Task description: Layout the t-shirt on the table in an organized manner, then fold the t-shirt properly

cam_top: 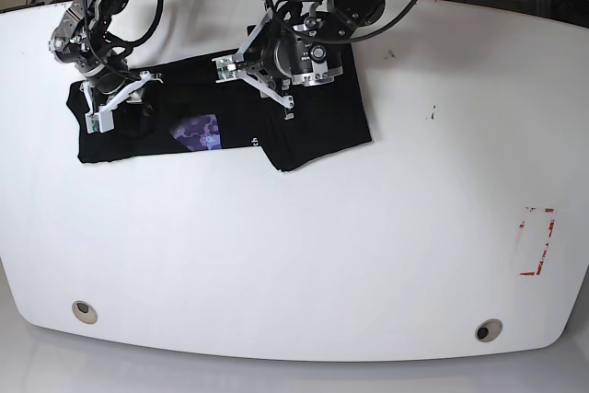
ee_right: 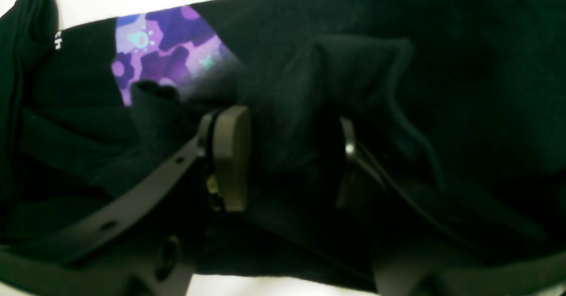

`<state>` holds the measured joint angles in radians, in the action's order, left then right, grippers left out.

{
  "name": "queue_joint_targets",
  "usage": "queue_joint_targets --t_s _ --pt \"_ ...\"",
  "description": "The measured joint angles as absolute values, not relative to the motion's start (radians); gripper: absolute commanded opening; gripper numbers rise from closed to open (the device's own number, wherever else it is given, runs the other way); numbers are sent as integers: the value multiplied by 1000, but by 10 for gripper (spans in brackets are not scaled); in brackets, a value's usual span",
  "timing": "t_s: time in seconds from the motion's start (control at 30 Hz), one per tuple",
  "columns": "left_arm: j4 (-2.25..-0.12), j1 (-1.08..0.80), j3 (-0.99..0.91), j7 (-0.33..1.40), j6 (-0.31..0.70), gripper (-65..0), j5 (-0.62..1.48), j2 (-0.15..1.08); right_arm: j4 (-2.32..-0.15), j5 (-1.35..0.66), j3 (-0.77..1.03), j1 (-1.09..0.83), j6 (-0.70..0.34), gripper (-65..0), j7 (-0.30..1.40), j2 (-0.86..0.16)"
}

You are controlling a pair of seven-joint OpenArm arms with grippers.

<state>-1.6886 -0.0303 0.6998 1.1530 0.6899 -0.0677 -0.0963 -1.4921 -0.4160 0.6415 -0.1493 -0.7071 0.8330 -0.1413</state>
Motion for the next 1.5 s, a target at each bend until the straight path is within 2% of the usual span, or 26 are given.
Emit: queue_joint_targets --t_s 0.23,0.5,0.8,1.23,1.5 --pt "-1672 -21 694 1122 690 -428 -71 -94 -1492 -416 641 -150 -707 -404 833 -141" --pt "-1672 -22 694 1113 690 -513 -71 -96 -1492 -416 641 -150 -707 -404 833 -141" --pt "-1672 -22 694 1113 690 -481 -71 -96 -1492 -416 641 -151 -707 -404 832 -141" --pt "-1673 -22 692 1113 690 -481 -71 -96 -1492 -416 641 -151 -707 -404 832 -141" --pt "-1680 -25 618 1113 697 -481 -67 -99 -1492 -416 641 -151 -707 -404 832 -141"
